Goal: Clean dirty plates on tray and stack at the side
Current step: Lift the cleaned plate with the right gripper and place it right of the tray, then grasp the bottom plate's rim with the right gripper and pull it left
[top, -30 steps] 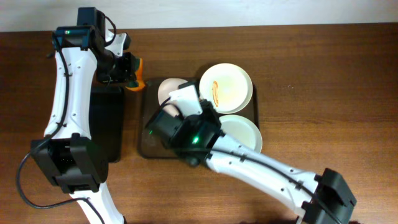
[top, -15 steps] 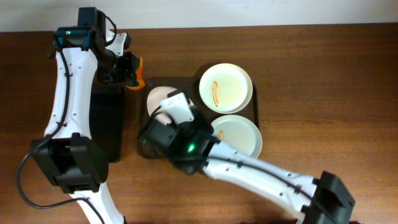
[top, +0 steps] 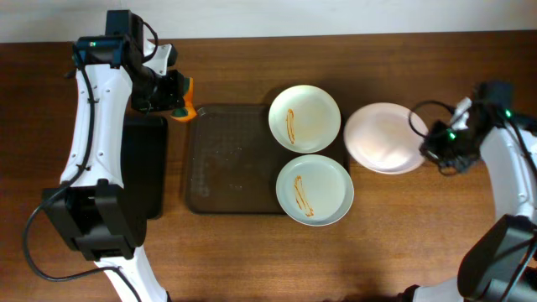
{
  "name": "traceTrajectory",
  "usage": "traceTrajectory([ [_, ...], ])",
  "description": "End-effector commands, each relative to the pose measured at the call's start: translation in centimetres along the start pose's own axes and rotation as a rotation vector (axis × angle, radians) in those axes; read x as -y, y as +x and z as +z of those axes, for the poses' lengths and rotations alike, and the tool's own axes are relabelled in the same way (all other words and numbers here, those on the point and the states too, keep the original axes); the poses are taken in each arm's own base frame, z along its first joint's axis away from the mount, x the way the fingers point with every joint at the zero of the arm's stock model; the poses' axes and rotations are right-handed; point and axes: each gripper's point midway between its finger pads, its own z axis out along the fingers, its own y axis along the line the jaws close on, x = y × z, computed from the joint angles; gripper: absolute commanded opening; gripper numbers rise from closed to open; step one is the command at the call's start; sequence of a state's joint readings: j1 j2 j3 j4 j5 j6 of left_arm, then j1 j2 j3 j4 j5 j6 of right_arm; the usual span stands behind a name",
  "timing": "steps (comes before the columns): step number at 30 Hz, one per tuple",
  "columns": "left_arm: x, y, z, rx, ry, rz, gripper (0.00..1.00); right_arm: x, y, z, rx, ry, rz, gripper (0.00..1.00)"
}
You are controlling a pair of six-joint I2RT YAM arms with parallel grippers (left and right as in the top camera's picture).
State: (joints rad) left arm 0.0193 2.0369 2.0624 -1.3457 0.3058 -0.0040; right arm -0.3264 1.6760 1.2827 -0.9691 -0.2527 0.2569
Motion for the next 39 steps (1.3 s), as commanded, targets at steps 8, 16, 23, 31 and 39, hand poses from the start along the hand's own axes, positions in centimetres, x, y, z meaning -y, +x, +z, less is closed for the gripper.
traceTrajectory([
  [8,0.0,0.1,0.0,-0.002,0.003,-0.008,0.0,8.0,-0.4,4.7,0.154,0.144,0.073,0.11],
  [16,0.7,0.7,0.3,-0.027,0.003,0.003,0.0,-2.5,4.1,-2.5,0.008,-0.183,-0.081,0.72],
  [23,1.8,1.3,1.4,-0.053,-0.084,0.071,0.0,-6.3,12.1,2.4,-0.145,-0.042,-0.352,0.49],
  [31,1.8,1.0,1.4,-0.041,-0.084,0.073,0.0,-6.3,13.8,6.6,-0.056,0.067,-0.42,0.34],
  [39,1.9,0.8,1.5,-0.035,-0.083,0.075,0.0,-5.9,14.1,9.0,-0.08,0.073,-0.409,0.16],
])
